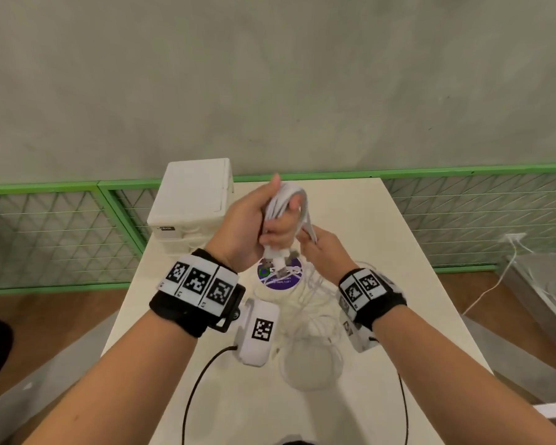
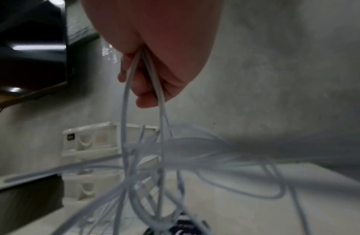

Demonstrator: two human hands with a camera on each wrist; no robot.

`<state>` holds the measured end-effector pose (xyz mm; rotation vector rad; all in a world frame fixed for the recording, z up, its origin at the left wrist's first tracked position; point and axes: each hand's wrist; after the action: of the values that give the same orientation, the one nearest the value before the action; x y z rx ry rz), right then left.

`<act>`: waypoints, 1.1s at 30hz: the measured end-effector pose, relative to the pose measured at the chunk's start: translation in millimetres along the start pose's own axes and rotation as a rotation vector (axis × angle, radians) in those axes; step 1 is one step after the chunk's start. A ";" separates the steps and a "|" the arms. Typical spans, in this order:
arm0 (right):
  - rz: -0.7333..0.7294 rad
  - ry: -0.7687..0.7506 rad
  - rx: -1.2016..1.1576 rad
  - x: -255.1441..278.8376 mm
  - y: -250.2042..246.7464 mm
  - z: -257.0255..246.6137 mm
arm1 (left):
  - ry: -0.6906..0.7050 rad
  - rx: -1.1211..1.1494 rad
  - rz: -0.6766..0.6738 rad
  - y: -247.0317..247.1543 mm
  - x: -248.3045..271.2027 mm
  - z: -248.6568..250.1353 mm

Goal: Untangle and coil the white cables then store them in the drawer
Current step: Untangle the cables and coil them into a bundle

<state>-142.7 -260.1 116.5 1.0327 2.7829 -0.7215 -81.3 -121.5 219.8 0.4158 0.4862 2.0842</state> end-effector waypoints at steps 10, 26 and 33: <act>-0.200 -0.026 0.054 30.4 14.3 9.5 | 0.466 0.200 0.569 -10.2 -24.4 11.8; 0.035 -0.067 -0.202 12.6 -6.3 -9.9 | -0.055 -1.258 0.028 -44.6 -21.2 -35.9; 0.042 -0.195 -0.039 3.0 -7.8 -7.3 | 0.072 -1.203 0.155 -46.9 -18.9 -32.0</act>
<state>-149.3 -260.1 125.4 0.9554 2.5914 -0.7185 -53.0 -120.2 167.1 -0.3451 -0.7900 2.1360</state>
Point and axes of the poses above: each hand's wrist, its own x-axis away from the middle knuckle, its own y-axis out of the palm, z = x × y, and after that the axes turned 15 degrees about z, right-handed
